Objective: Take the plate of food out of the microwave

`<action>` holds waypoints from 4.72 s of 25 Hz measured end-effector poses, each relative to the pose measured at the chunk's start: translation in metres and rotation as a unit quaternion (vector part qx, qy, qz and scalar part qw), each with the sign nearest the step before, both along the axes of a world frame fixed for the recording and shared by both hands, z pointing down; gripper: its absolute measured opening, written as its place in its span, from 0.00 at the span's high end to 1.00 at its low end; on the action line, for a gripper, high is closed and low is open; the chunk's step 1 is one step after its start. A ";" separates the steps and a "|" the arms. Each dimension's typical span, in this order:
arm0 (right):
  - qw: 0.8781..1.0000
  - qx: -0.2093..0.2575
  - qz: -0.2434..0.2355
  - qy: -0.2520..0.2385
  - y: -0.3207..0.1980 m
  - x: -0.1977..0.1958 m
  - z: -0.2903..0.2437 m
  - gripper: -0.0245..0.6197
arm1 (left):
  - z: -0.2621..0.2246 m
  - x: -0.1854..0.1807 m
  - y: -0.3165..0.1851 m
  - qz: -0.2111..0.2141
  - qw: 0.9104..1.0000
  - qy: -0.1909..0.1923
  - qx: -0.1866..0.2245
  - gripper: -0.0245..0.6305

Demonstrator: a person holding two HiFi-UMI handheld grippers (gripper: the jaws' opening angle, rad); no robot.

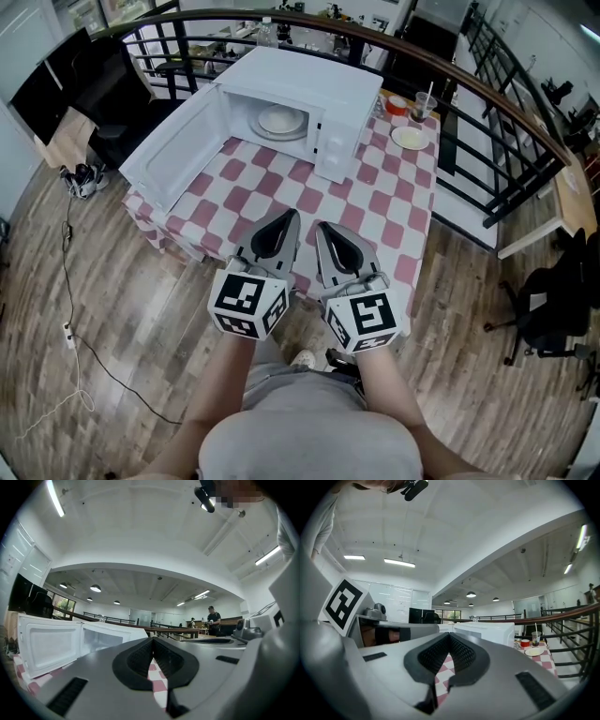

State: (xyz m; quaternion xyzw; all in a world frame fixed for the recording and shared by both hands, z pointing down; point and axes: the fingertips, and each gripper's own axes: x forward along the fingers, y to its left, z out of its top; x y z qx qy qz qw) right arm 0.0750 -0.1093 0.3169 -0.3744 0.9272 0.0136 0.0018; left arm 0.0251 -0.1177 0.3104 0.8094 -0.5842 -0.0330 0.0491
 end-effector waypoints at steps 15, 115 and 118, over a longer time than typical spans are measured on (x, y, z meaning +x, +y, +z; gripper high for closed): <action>0.999 -0.013 0.049 0.006 -0.057 -0.052 0.013 0.92 | 0.012 -0.057 -0.064 0.031 0.999 -0.013 -0.012 0.96; 0.978 -0.120 0.166 0.044 -0.277 -0.139 0.149 0.92 | 0.272 -0.202 -0.379 -0.140 0.800 0.432 -0.392 0.50; 0.977 -0.125 0.166 0.044 -0.277 -0.139 0.151 0.92 | 0.275 -0.201 -0.376 -0.164 0.793 0.424 -0.405 0.50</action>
